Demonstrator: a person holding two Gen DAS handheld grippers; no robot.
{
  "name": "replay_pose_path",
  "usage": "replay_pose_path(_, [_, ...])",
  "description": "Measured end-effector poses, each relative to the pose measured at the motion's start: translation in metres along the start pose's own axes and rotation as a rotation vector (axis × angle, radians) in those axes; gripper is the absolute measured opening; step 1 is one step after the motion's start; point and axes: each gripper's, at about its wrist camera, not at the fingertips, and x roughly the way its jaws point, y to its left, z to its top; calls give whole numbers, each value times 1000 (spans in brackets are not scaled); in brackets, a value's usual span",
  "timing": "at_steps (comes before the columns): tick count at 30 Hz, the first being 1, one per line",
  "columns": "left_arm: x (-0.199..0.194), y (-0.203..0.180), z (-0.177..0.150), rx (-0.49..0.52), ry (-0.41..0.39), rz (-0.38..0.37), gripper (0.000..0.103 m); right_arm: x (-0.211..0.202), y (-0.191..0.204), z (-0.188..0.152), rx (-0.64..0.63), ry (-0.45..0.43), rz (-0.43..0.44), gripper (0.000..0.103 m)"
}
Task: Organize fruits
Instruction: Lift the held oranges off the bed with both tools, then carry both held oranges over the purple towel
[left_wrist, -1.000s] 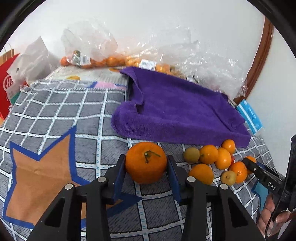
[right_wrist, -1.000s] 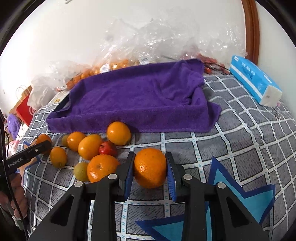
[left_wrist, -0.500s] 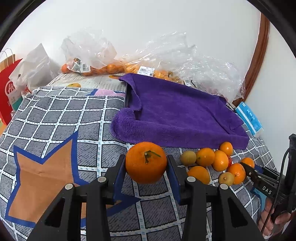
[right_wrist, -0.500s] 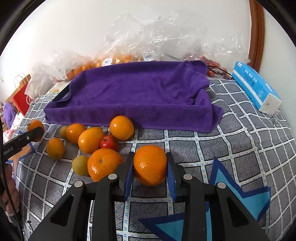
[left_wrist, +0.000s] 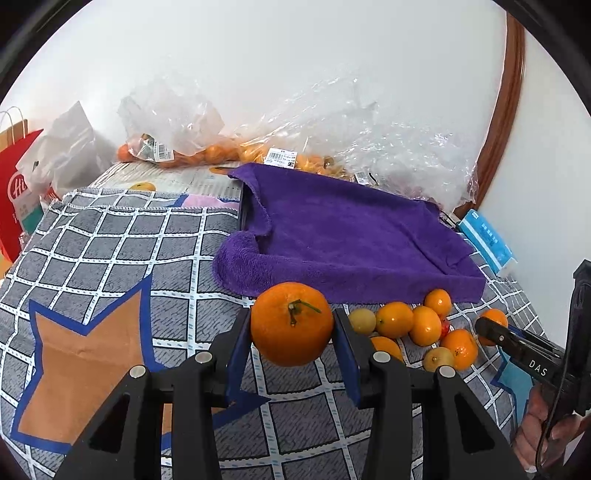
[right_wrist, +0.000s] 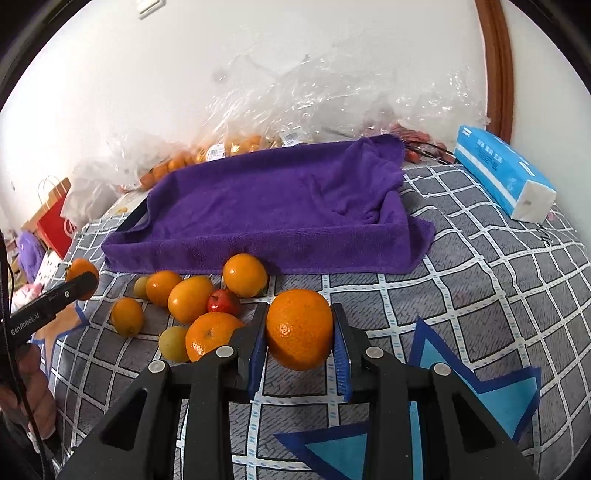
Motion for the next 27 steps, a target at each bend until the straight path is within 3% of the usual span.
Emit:
replay_pose_path(6, [-8,2,2,-20,-29,-22,41,-3,-2,1,20,-10,-23,32])
replay_pose_path(10, [-17,-1,7,-46,-25,-53,41,-3,-7,6,43,39,-10,32])
replay_pose_path(12, [-25,-6,12,-49,-23,-80,41,-11,-9,12,38,19,-10,32])
replay_pose_path(17, [-41,-24,31,2,-55,-63,41,-32,-8,35,23,-33,-21,32])
replay_pose_path(27, [-25,-37,81,8,-94,-14,41,-40,0,92,-20,-135,-23,32])
